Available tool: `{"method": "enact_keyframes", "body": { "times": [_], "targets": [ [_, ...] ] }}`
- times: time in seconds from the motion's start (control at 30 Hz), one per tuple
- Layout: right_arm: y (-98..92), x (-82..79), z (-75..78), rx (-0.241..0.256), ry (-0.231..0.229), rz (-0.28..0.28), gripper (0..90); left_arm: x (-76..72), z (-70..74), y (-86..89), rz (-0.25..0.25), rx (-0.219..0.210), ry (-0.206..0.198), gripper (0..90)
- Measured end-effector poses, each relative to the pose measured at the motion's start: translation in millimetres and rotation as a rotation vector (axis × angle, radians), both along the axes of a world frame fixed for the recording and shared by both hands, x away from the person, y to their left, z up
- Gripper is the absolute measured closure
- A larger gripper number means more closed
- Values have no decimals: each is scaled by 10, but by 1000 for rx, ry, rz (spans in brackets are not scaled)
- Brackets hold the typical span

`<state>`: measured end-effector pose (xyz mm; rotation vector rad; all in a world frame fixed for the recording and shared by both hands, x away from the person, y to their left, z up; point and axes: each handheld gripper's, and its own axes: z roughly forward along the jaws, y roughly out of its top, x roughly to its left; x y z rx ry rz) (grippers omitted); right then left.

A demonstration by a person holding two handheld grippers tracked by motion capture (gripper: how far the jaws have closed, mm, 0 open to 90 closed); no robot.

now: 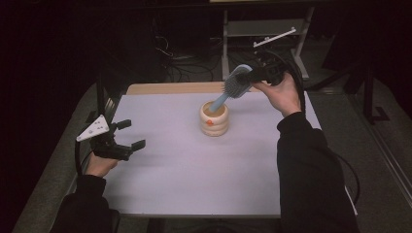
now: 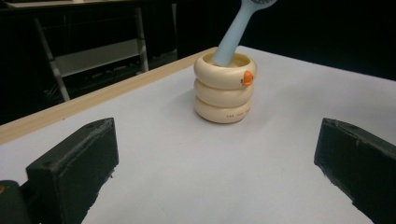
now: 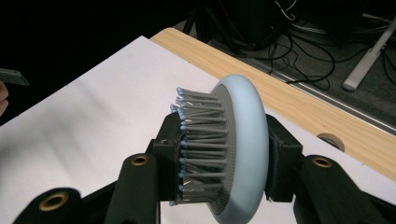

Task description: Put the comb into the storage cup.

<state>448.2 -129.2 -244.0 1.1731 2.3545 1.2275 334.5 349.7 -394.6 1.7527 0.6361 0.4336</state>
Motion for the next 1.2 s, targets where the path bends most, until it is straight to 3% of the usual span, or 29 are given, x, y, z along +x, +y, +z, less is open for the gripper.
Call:
{"method": "enact_keyframes", "body": {
  "times": [0.03, 0.17, 0.63, 0.87, 1.2],
  "targets": [
    [15, 19, -28, -5, 4, -1, 560, -23, -34, 51, 16, -18, 1, 0],
    [47, 39, -61, -14, 10, 0, 559, -53, -69, 71, 33, -22, -9, 0],
    [175, 103, -202, -40, 27, 2, 559, -76, -263, 152, 70, -2, 22, 0],
    [227, 152, -320, -50, 45, 4, 558, -102, -300, 175, 76, -10, 27, 0],
    [296, 191, -461, -53, 63, 12, 557, -111, -375, 145, 73, 15, 52, 0]
  ]
}}
